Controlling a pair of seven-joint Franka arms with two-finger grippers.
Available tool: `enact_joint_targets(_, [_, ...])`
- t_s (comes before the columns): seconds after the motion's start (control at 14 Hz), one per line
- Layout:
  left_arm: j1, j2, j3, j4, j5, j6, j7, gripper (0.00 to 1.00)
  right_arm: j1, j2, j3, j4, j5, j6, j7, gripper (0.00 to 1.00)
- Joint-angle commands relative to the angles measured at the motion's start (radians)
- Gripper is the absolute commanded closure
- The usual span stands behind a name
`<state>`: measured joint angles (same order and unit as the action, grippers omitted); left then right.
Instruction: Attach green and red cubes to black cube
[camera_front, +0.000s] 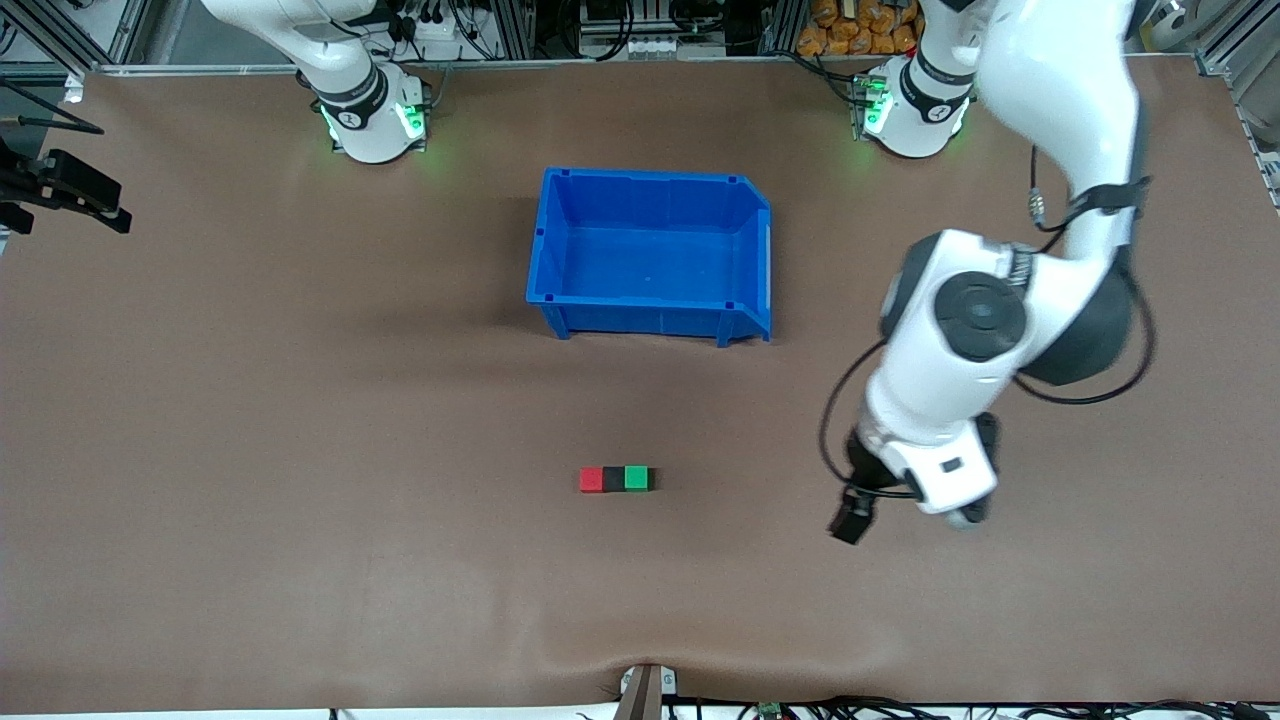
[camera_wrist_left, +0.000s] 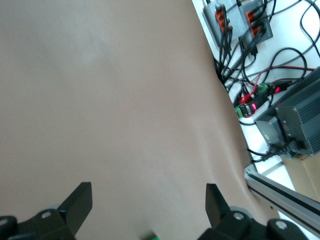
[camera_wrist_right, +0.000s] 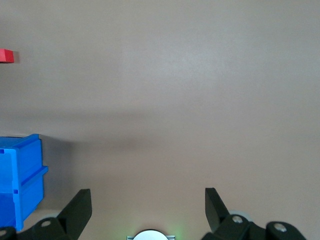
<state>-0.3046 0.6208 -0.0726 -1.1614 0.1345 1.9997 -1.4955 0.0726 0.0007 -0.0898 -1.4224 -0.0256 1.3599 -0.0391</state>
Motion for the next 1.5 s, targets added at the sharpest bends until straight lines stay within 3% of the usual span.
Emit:
enact_joint_targets(0.0, [0.051,-0.182,-0.013,-0.226,0.002,0.002,0.137,0.00,0.004,0.007,-0.001,0.020,-0.010,-0.015,-0.007,0.00])
enact_joint_targets(0.14, [0.073,-0.278,-0.015,-0.364,0.000,0.007,0.214,0.00,0.004,0.007,-0.001,0.020,-0.008,-0.015,-0.007,0.00])
enact_joint_targets(0.36, [0.116,-0.375,-0.016,-0.481,-0.035,0.008,0.370,0.00,0.004,0.008,0.001,0.020,-0.007,-0.015,-0.007,0.00])
enact_joint_targets(0.79, [0.228,-0.587,-0.015,-0.739,-0.084,-0.005,0.852,0.00,0.006,0.007,0.001,0.019,-0.005,-0.018,-0.005,0.00])
enact_joint_targets(1.14, [0.349,-0.619,-0.015,-0.729,-0.104,-0.114,1.220,0.00,0.006,0.007,0.001,0.019,-0.005,-0.022,-0.005,0.00])
enact_joint_targets(1.43, [0.360,-0.606,-0.010,-0.663,-0.095,-0.188,1.333,0.00,0.006,0.008,0.001,0.019,-0.005,-0.024,-0.005,0.00])
